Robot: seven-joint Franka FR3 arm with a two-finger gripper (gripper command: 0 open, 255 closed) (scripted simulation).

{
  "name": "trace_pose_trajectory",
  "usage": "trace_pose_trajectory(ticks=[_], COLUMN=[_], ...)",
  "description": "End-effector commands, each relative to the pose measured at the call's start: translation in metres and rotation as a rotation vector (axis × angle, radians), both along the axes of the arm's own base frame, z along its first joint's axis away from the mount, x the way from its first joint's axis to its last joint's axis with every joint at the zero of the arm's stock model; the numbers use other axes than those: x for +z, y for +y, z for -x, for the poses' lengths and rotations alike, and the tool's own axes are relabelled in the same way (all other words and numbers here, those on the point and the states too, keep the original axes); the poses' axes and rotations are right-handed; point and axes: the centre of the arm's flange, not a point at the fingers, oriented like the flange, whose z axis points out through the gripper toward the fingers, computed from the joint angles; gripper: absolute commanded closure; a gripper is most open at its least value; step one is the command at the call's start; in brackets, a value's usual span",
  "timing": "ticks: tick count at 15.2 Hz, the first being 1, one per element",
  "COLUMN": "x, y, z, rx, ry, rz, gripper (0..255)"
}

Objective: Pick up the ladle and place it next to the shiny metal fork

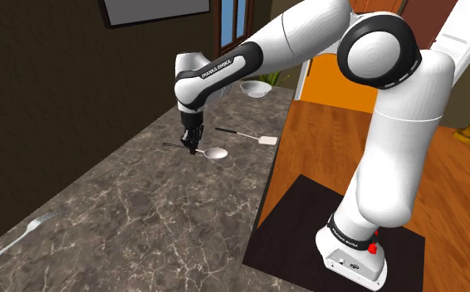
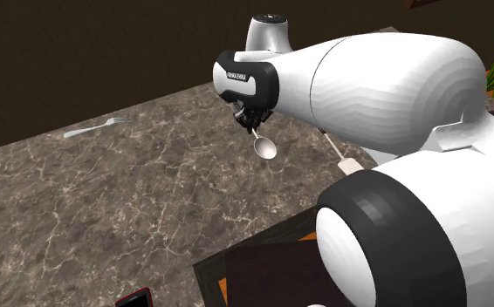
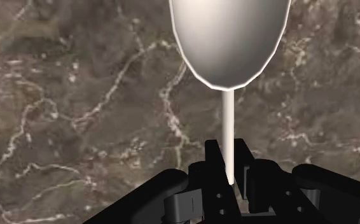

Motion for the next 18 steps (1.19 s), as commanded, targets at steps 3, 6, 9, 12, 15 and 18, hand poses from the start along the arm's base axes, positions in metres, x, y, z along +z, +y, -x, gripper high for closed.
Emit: trace_pose_trajectory(ticks=[3, 6, 9, 12, 15, 18], x=[0.023, 0.038, 0.054, 0.07, 0.085, 0.085], y=[-0.001, -0.001, -0.001, -0.001, -0.001, 0.037], z=[-0.001, -0.001, -0.001, -0.001, -0.001, 0.013], rx=[0.0, 0.0, 0.0, 0.0, 0.0, 0.0], ry=[0.0, 0.0, 0.0, 0.0, 0.0, 0.0], rz=[0.0, 0.0, 0.0, 0.0, 0.0, 0.0], gripper=[255, 255, 255, 255, 255, 255])
